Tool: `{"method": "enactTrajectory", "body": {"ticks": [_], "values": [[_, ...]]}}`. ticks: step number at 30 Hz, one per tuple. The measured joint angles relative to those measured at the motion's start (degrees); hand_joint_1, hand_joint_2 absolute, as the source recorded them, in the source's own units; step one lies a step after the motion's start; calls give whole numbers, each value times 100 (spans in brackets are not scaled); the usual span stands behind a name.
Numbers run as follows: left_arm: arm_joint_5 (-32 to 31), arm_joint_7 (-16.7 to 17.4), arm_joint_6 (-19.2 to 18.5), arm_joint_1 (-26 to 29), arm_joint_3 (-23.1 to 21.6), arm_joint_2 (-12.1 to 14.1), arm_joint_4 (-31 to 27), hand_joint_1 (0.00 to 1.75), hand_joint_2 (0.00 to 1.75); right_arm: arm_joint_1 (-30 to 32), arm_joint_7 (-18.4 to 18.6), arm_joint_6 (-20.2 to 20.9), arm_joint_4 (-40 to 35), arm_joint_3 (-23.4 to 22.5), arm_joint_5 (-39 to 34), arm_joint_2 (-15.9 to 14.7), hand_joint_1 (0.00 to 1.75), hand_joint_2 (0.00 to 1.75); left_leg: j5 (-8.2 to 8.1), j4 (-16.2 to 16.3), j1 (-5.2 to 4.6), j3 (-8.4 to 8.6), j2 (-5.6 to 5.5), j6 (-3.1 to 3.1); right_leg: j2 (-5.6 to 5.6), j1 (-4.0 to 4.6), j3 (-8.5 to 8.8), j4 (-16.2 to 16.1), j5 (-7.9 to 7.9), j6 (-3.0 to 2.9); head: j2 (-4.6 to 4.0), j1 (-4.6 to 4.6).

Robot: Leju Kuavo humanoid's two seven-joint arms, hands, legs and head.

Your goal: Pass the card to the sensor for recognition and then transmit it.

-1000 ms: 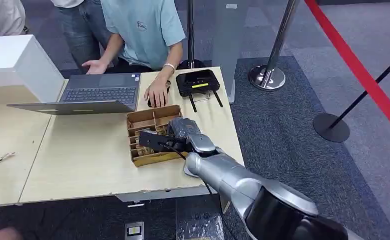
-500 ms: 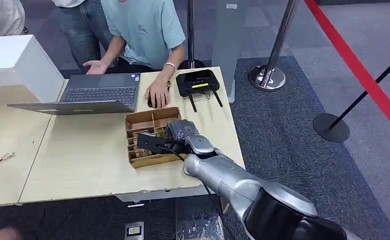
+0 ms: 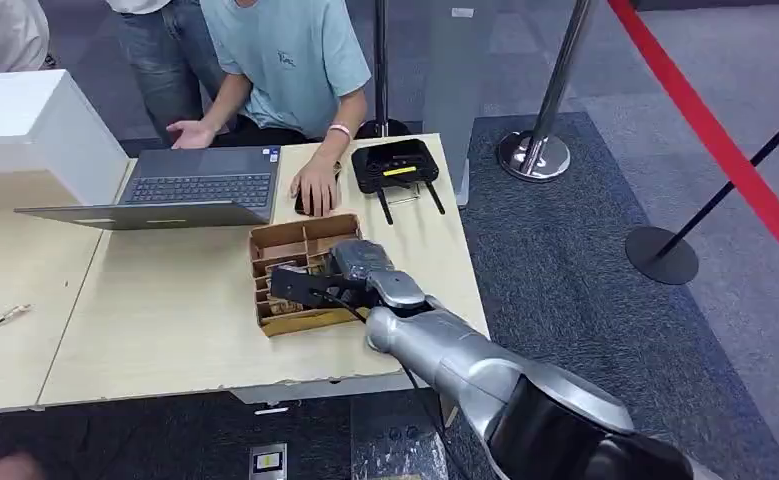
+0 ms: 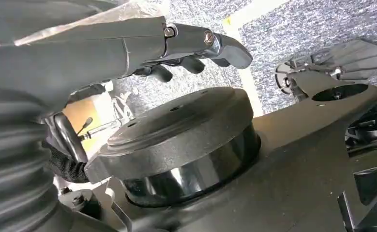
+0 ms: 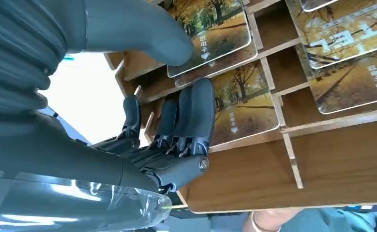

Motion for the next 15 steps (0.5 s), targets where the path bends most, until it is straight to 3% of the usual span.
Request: {"method": "enactTrajectory", "body": {"ticks": [15], "values": [[33, -7, 13, 3, 2, -15, 0, 0, 175, -376, -98, -90, -441, 7, 37, -16, 89, 175, 0, 0, 0, -5, 0, 0, 0, 0, -5, 0, 0, 0, 0, 2]]}}
